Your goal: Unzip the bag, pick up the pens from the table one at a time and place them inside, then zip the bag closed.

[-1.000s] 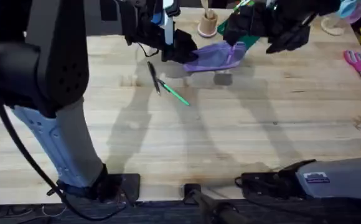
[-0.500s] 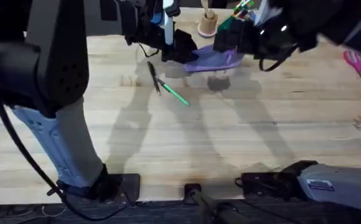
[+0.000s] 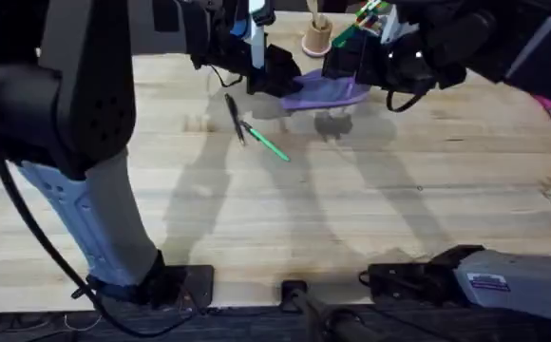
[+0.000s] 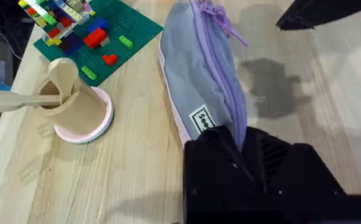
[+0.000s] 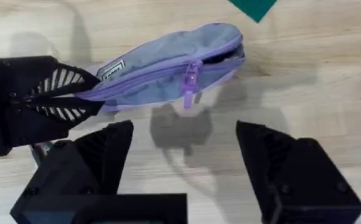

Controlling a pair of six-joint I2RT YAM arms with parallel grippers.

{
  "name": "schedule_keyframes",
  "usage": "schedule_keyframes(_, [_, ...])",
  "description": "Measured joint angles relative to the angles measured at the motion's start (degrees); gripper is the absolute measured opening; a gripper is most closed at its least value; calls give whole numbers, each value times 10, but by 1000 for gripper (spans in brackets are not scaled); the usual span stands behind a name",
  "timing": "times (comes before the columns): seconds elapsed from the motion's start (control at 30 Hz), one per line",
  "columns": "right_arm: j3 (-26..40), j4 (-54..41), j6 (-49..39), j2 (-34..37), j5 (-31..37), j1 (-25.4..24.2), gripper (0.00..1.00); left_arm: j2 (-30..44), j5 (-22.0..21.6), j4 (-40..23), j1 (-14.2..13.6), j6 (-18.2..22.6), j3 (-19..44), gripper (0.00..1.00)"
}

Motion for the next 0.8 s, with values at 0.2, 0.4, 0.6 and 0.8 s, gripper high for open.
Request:
schedule_keyframes(0.2, [0,18,0,0,0,0,996,0,0,0,0,0,0,42])
schedule_keyframes(0.4, [0,39,0,26,0,0,995,0,0,0,0,0,0,42])
schedule_keyframes(0.6, [0,62,0,63,0,-3,994,0,0,0,0,0,0,42])
schedule_keyframes(0.8, [0,78,0,81,0,-18,956,0,0,0,0,0,0,42])
